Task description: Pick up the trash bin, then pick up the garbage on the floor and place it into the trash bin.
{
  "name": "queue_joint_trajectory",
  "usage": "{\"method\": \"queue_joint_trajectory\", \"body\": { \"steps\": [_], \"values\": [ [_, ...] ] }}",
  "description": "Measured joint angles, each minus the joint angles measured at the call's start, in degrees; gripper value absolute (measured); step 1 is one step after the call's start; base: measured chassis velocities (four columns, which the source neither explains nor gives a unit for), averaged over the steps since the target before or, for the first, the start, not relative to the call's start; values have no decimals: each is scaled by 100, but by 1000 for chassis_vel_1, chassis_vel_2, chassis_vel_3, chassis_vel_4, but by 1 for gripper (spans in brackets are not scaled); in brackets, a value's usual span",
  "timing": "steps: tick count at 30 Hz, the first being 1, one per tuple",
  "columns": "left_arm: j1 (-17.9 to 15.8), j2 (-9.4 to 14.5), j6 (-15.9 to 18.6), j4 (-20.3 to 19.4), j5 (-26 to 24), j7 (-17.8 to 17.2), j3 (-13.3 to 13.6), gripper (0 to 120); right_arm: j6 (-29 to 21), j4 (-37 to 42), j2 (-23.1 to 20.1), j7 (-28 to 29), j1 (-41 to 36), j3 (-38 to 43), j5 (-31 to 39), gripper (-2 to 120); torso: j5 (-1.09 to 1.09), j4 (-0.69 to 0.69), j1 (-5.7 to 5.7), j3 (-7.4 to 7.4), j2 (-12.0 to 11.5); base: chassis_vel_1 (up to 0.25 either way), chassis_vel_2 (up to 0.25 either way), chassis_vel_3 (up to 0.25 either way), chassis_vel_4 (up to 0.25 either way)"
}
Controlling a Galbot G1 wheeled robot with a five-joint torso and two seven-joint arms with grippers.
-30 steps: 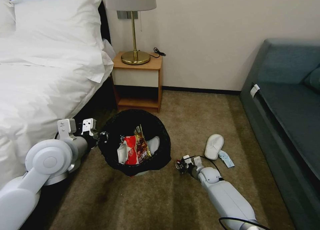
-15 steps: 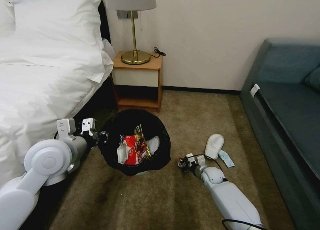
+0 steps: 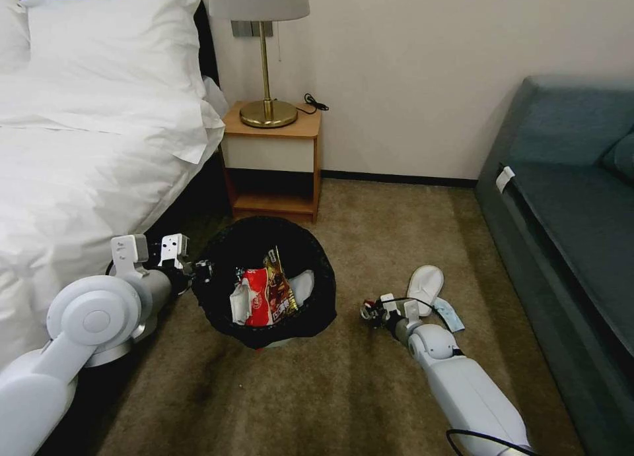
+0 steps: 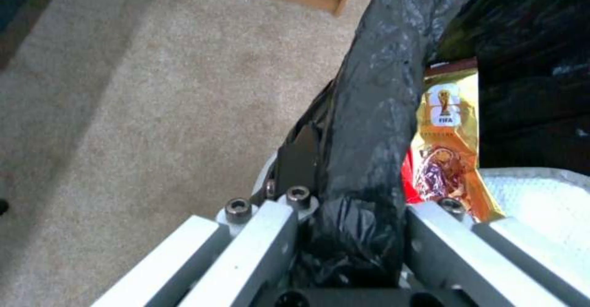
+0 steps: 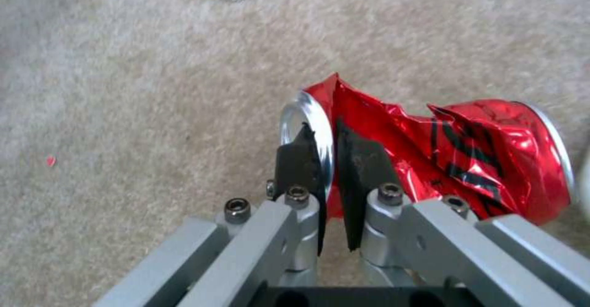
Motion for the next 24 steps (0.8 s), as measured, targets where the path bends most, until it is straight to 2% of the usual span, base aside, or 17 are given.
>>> {"method": "queue_joint_trajectory", "body": {
  "steps": [24],
  "values": [
    [-107,-212,0,325,135,34,207,3,-122,1546,-717,36,-116,586,488,4,-1,-1,-1,0,0,0,0,0,0]
  ]
}}
